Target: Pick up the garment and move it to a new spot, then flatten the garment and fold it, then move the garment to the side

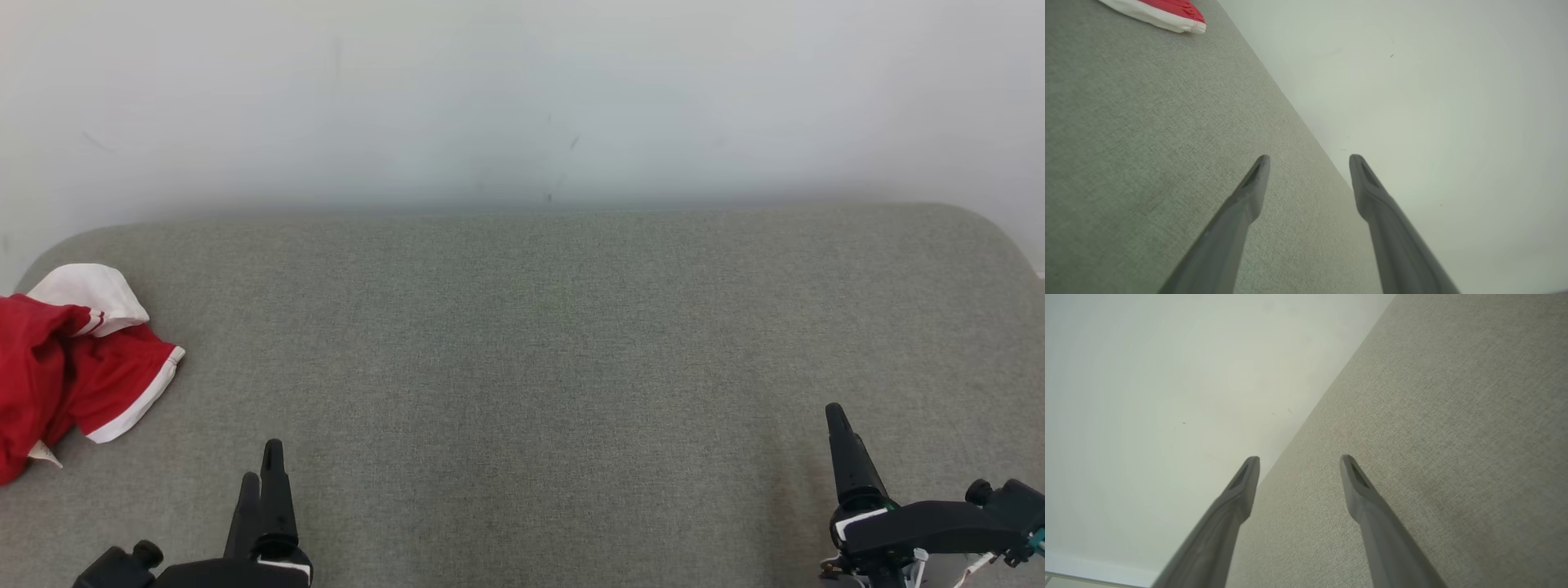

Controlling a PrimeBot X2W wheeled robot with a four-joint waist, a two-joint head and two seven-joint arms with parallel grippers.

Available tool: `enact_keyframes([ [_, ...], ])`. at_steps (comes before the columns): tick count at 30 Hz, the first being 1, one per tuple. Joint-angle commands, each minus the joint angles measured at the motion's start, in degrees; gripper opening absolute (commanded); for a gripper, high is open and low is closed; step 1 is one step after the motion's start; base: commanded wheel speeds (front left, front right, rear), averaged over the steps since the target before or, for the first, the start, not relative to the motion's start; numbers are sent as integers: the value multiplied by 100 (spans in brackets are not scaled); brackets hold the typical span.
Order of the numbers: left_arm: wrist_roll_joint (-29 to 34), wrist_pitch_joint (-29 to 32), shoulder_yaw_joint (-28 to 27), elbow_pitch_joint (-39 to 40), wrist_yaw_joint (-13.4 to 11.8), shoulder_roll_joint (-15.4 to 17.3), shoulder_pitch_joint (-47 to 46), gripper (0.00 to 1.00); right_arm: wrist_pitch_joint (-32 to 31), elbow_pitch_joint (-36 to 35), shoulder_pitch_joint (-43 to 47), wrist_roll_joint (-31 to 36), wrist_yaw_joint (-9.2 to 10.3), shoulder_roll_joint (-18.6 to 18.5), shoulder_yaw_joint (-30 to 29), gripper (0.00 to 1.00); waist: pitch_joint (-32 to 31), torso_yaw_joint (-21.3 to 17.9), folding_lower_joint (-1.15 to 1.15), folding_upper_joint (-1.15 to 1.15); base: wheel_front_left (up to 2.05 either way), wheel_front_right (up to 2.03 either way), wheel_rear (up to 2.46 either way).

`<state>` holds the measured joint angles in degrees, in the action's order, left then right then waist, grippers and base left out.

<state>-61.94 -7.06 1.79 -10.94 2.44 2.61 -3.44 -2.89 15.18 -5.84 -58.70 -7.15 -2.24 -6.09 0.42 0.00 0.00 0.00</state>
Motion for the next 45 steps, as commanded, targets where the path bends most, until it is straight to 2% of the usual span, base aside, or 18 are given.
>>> enact_keyframes([
  [1, 309, -56, -1, 150, -42, 18, -24, 100, 85, -143, -40, 288, -29, -48, 72, 100, -5, 2, 0, 0, 0, 0, 0],
  [12, 1601, -189, -15, 368, -266, 51, 120, 100, 385, -335, 67, 1446, -33, -55, 272, 100, -24, 15, 0, 0, 0, 0, 0],
  [25, 2667, -323, -62, 479, -438, 140, 241, 100, 700, -323, 188, 2399, -36, -62, 527, 100, -66, 13, 0, 0, 0, 0, 0],
  [45, 3807, -504, -148, 540, -373, 447, 421, 100, 1097, -411, 312, 3603, -42, -68, 738, 100, -101, -26, 0, 0, 0, 0, 0],
])
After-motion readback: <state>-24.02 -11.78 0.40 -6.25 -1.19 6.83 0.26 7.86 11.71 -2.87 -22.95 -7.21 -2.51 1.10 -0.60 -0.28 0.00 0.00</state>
